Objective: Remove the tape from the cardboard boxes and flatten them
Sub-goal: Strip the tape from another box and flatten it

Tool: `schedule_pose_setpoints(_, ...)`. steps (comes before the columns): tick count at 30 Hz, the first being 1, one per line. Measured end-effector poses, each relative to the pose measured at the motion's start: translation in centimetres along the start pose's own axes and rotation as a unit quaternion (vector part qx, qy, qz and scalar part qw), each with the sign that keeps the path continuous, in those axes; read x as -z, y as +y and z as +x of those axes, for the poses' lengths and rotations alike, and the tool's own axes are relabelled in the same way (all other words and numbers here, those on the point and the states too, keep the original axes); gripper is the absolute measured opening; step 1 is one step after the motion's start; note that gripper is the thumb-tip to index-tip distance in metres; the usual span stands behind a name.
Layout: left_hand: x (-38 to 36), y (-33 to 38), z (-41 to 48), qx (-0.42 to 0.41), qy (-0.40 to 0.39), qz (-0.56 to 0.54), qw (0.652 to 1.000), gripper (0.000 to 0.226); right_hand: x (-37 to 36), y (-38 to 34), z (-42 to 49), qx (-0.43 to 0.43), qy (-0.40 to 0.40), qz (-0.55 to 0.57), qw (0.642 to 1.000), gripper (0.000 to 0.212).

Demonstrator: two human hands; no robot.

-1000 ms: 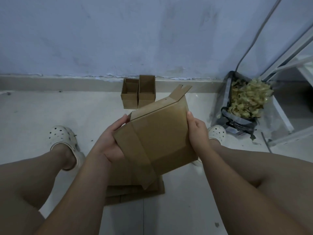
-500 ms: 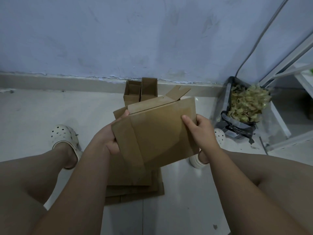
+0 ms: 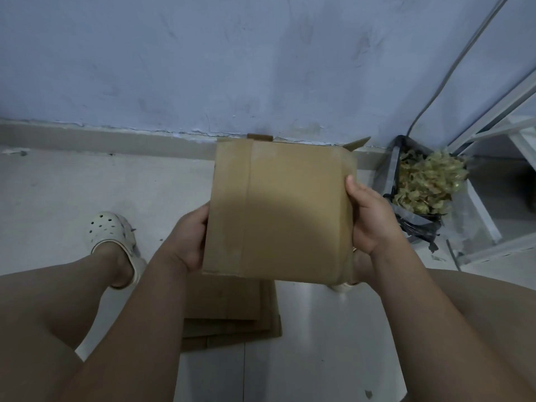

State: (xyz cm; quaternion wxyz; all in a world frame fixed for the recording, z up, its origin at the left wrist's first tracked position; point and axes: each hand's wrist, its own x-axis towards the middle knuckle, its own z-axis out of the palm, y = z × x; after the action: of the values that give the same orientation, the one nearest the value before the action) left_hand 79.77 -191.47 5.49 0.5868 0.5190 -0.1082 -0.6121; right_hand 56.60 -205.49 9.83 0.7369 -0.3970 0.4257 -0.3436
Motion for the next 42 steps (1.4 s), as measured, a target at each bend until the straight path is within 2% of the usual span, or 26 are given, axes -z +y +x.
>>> schedule_pose_setpoints(2, -0.3, 0.1, -0.2, -0.014, -0.009, 0.035, 0.999, 0.044, 0.1, -0.3, 0.1, -0.037, 0.008, 0.020, 0.999, 0.037)
schedule_pose_setpoints(4, -0.3, 0.1, -0.2, -0.055, -0.010, 0.130, 0.990, 0.033, 0.3, -0.5, 0.2, -0.094, 0.032, 0.045, 0.994, 0.033)
schedule_pose_setpoints(6, -0.9, 0.5, -0.5, -0.078, 0.030, 0.207, 0.975, 0.027, 0.6, -0.7, 0.4, -0.141, 0.062, 0.067, 0.986, 0.032)
schedule_pose_setpoints(7, -1.4, 0.7, -0.7, -0.055, 0.004, 0.209, 0.976, 0.028, 0.7, -0.7, 0.4, -0.158, 0.077, 0.076, 0.981, 0.031)
schedule_pose_setpoints(10, -2.2, 0.8, -1.0, 0.024, -0.154, 0.146, 0.977, 0.084, 0.7, -0.2, 0.2, -0.210, 0.110, 0.107, 0.966, 0.031)
schedule_pose_setpoints(12, -1.8, 0.4, -0.8, 0.010, -0.189, 0.117, 0.975, 0.099, 0.6, 0.3, -0.1, -0.233, 0.116, 0.122, 0.958, 0.031)
schedule_pose_setpoints(15, -1.5, 0.2, -0.6, -0.003, -0.132, 0.174, 0.976, 0.099, 0.7, 1.0, -0.1, -0.244, 0.125, 0.149, 0.950, 0.030)
schedule_pose_setpoints(18, -1.2, 0.2, 0.4, -0.036, -0.022, 0.192, 0.980, 0.088, 0.9, 1.3, 0.0, -0.222, 0.118, 0.184, 0.950, 0.026)
schedule_pose_setpoints(20, -1.1, 0.0, 0.6, -0.057, 0.029, 0.180, 0.982, 0.085, 0.9, 1.7, 0.1, -0.210, 0.062, 0.178, 0.959, 0.038)
schedule_pose_setpoints(22, -1.1, -0.2, 0.7, -0.073, 0.065, 0.166, 0.981, 0.079, 0.6, 2.2, 0.0, -0.221, -0.043, 0.089, 0.970, 0.063)
schedule_pose_setpoints(24, -1.0, -0.4, 0.8, -0.092, 0.108, 0.167, 0.976, 0.061, 0.2, 2.9, -0.4, -0.217, -0.137, 0.011, 0.966, 0.078)
schedule_pose_setpoints(27, -0.8, -0.6, 1.0, -0.123, 0.174, 0.191, 0.958, 0.045, 0.3, 3.6, -0.7, -0.174, -0.201, -0.006, 0.964, 0.089)
schedule_pose_setpoints(29, -0.9, -0.8, 1.1, -0.122, 0.191, 0.201, 0.953, 0.044, 0.3, 3.8, -0.6, -0.165, -0.216, -0.046, 0.961, 0.075)
schedule_pose_setpoints(31, -1.0, -0.9, 1.1, -0.109, 0.204, 0.204, 0.951, 0.042, -0.2, 4.0, -0.6, -0.164, -0.189, -0.148, 0.957, 0.060)
schedule_pose_setpoints(33, -1.1, -1.2, 1.1, -0.099, 0.230, 0.210, 0.945, 0.044, -0.5, 4.4, -0.3, -0.156, -0.117, -0.218, 0.956, 0.067)
schedule_pose_setpoints(36, -0.9, -1.5, 1.2, -0.087, 0.249, 0.226, 0.938, 0.046, -0.7, 5.0, -0.1, -0.117, -0.032, -0.259, 0.958, 0.068)
schedule_pose_setpoints(42, -0.4, -1.5, 1.3, -0.068, 0.200, 0.237, 0.948, 0.029, 0.2, 5.7, 0.8, -0.024, 0.078, -0.357, 0.931, 0.056)
